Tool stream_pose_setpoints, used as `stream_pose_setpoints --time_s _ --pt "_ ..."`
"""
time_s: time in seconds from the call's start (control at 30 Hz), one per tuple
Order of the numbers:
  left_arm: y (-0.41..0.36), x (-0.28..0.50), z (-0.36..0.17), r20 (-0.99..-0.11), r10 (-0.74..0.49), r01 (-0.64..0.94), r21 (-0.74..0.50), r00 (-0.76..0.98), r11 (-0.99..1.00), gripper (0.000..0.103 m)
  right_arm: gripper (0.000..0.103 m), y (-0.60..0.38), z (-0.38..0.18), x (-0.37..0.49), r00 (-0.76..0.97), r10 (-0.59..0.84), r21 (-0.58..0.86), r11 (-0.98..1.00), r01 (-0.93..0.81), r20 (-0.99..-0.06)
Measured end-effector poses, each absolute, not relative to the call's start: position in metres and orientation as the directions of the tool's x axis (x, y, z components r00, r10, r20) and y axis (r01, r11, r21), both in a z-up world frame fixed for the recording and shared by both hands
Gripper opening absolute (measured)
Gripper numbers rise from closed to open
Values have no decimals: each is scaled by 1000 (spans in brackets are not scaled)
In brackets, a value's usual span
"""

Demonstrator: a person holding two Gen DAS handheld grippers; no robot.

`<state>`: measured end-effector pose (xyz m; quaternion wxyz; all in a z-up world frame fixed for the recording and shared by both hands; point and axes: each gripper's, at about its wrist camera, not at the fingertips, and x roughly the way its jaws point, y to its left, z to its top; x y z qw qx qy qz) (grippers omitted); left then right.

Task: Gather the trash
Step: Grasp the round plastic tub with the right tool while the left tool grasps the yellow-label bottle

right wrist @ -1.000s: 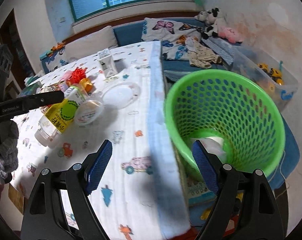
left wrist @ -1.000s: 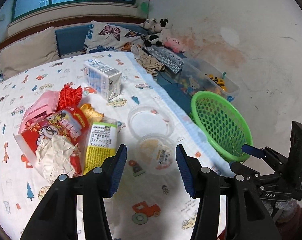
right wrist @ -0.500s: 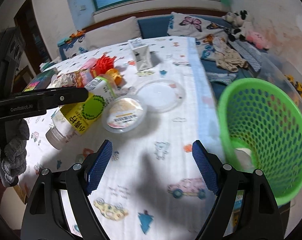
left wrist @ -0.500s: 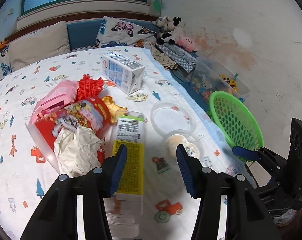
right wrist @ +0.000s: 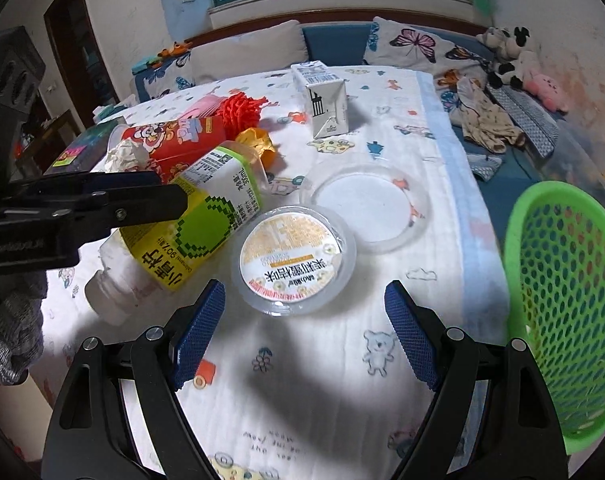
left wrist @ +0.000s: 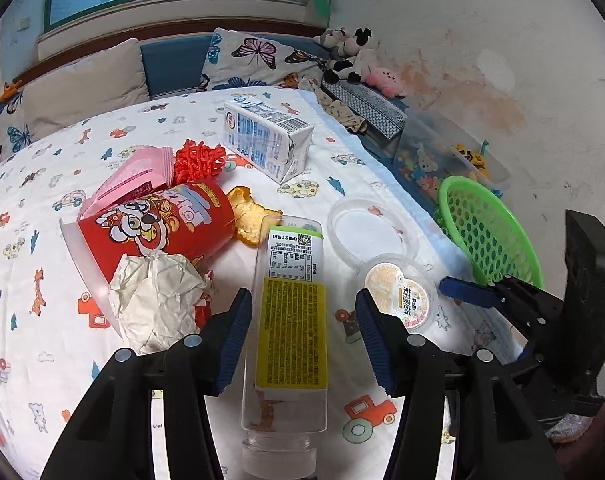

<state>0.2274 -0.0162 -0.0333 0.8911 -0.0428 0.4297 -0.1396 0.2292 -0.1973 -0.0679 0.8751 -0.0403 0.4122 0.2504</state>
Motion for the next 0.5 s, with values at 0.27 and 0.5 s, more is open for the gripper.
stream_pose_setpoints --time_s 0.27,0.5 --pt "-18 231 -32 -763 -287 224 -189 579 956 52 82 -190 -73 243 527 403 139 872 -469 -748" --pt "-18 238 -37 -785 -279 222 -184 553 957 52 75 -185 -76 243 527 395 123 871 -476 -753"
